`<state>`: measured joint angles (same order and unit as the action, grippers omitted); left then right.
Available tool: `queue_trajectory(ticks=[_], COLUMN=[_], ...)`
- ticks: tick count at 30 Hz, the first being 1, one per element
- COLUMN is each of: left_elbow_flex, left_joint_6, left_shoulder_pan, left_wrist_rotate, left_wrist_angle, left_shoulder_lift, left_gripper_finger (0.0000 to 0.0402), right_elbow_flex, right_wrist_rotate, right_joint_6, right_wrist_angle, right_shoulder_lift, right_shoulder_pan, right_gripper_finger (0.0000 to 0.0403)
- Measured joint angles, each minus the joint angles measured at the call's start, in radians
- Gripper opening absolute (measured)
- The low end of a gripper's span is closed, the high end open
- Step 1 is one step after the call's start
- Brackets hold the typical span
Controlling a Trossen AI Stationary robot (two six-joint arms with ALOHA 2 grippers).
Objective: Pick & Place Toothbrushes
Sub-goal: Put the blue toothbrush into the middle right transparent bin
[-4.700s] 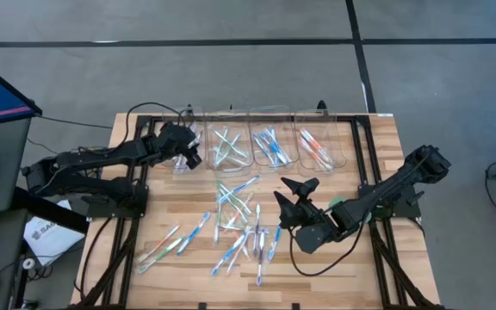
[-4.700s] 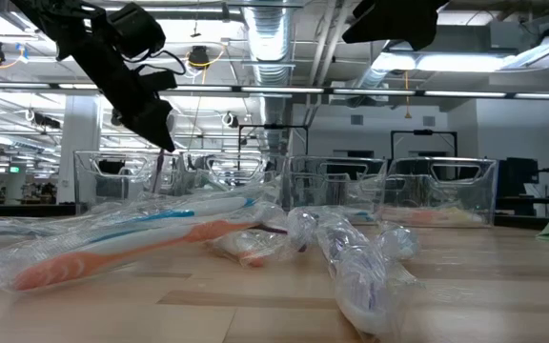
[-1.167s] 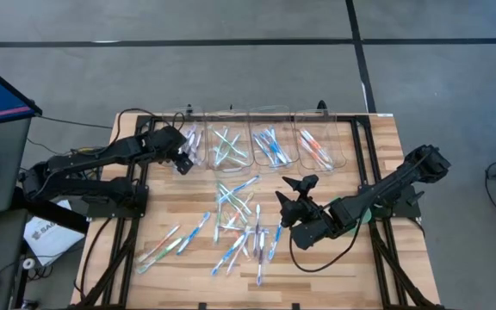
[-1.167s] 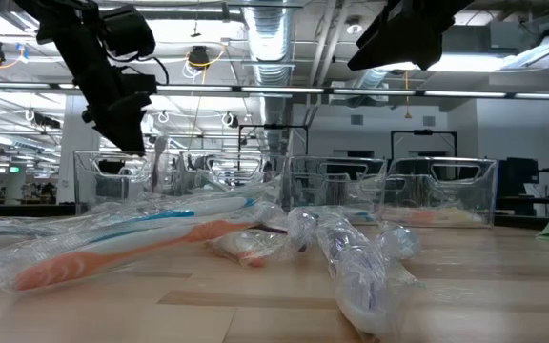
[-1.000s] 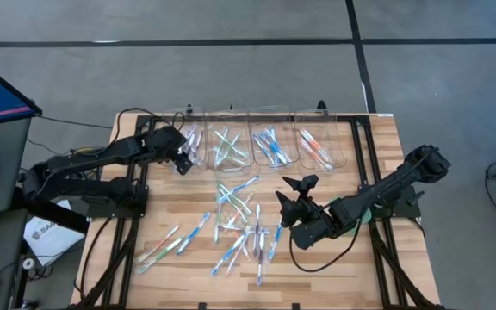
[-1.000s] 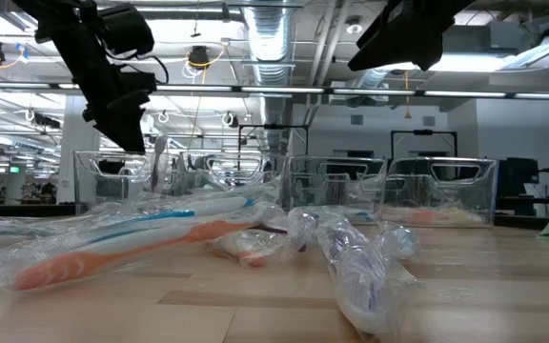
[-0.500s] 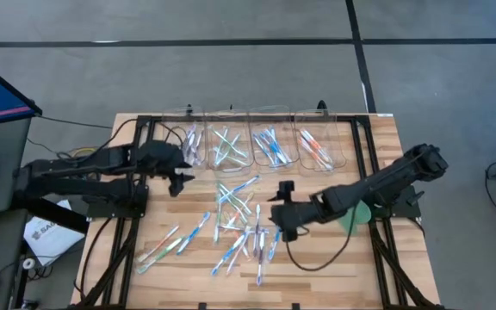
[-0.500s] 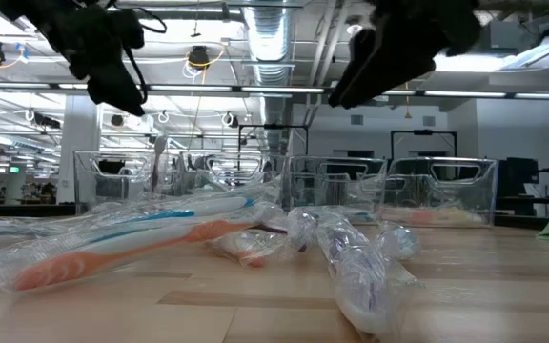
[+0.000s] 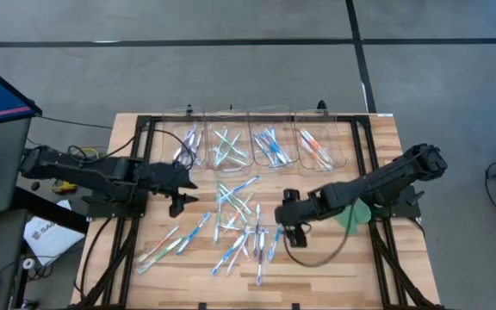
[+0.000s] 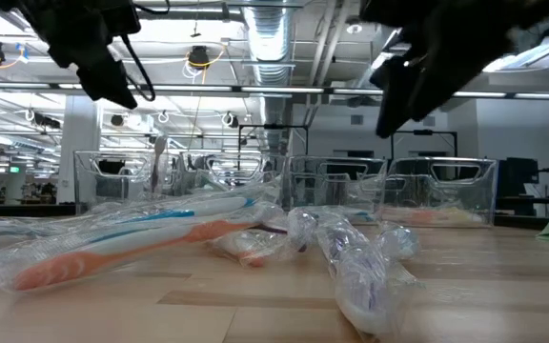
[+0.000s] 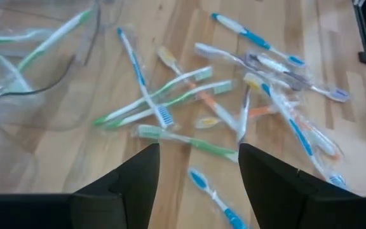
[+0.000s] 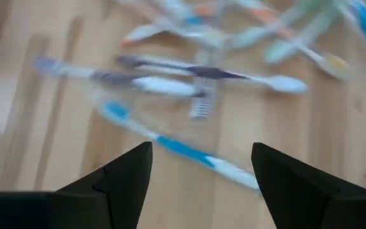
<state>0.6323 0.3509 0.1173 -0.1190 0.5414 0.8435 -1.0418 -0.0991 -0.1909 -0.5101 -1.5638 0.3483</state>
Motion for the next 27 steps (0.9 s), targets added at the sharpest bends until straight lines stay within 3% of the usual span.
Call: queue_trajectory(ticks=[5,13,22,27], left_elbow_flex=[-0.029,-0.030,-0.030,-0.030], left_joint_6=[0.002,0.050,0.058,0.058], left_shoulder_pan=[0.020,0.032,0.069,0.095], left_wrist_rotate=[-0.008,-0.007,-0.008,-0.007], left_wrist_angle=[-0.060,-0.103,-0.164,-0.196], left_shoulder_lift=[0.032,0.064,0.063,0.063], left_gripper_finger=[0.0209,0.0209,0.0209,0.0209], right_elbow_flex=[-0.003,0.001,-0.006,-0.012], right_wrist_rotate=[-0.006,-0.004,0.063,0.108], right_joint_6=[0.225,0.387,0.452,0.442], right_wrist_angle=[0.017,0.080,0.074,0.051], right_shoulder_lift=[-0.033,-0.176,-0.303,-0.345], right_shoulder_pan=[0.052,0.032,-0.022,-0.045], right_gripper_finger=[0.0264,0.0264,0.0262,0.0233])
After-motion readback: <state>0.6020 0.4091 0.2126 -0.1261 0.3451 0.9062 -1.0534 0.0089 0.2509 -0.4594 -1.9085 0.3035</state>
